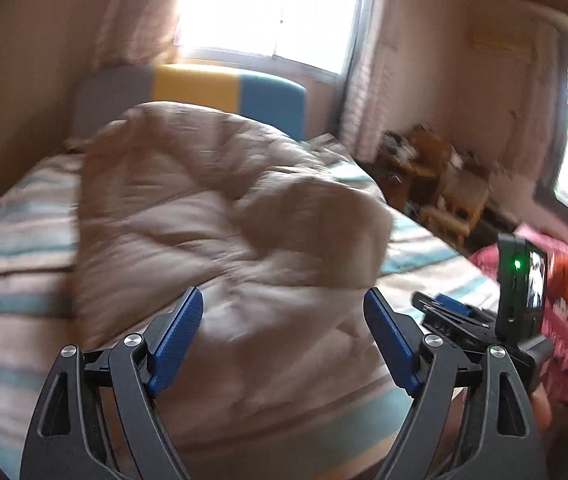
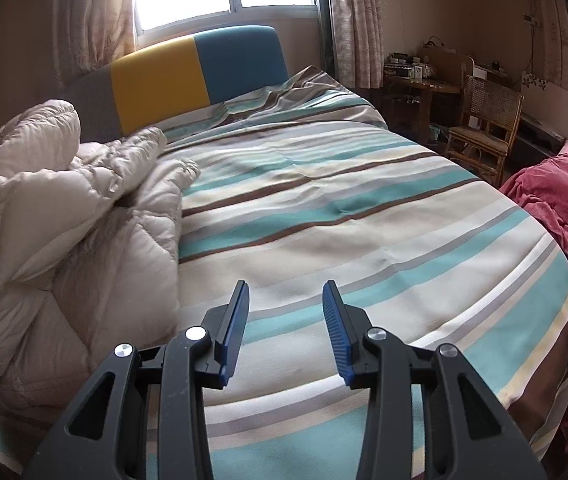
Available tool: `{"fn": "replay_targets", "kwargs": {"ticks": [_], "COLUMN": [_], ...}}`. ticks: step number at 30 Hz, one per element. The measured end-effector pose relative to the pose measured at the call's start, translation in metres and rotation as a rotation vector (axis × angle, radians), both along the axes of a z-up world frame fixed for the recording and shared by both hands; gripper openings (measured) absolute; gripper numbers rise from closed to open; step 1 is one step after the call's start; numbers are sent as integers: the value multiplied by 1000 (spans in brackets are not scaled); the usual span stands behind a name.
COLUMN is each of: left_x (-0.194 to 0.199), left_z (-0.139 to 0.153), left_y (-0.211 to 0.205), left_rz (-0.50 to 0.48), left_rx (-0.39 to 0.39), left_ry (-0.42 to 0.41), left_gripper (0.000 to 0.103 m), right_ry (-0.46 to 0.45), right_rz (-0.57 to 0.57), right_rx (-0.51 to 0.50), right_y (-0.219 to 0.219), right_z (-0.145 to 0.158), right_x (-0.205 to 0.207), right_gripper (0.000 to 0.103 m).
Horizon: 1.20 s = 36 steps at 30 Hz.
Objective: Fold large clothes
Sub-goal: 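Lower the jacket onto the bed and open the left tool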
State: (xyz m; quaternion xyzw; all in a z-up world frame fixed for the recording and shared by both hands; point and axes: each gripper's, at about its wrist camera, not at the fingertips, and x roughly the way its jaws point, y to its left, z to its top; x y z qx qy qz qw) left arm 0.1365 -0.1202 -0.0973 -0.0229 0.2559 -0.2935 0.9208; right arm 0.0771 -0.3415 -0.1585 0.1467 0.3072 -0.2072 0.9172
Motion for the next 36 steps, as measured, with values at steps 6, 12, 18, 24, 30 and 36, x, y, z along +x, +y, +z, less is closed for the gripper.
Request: {"fn": "replay_targets", "kwargs": {"ticks": [6, 12, 18, 24, 30, 36], "left_x": [47, 131, 177, 190, 195, 200], "left_z": [3, 3, -4, -13, -11, -8], "left_y": [105, 118, 85, 43, 11, -29], "left_rz": [462, 662, 667, 537, 480, 432], "left_rx": [-52, -27, 50, 107, 115, 179], "left_ry": [13, 106, 131, 131, 141, 126], "left_gripper": [69, 61, 61, 43, 43, 43], "right_ry": [-96, -210, -281, -205, -106, -72], "right_rz": [54, 168, 311, 370, 307, 220], "right_rx": [-12, -52, -45, -49, -57, 4], "right_y": [23, 61, 101, 117, 82, 27], "right_z": [42, 102, 156, 146, 106, 69], "right_x": [4, 32, 99, 174, 204, 202], "right_gripper": [38, 39, 45, 43, 43, 43]}}
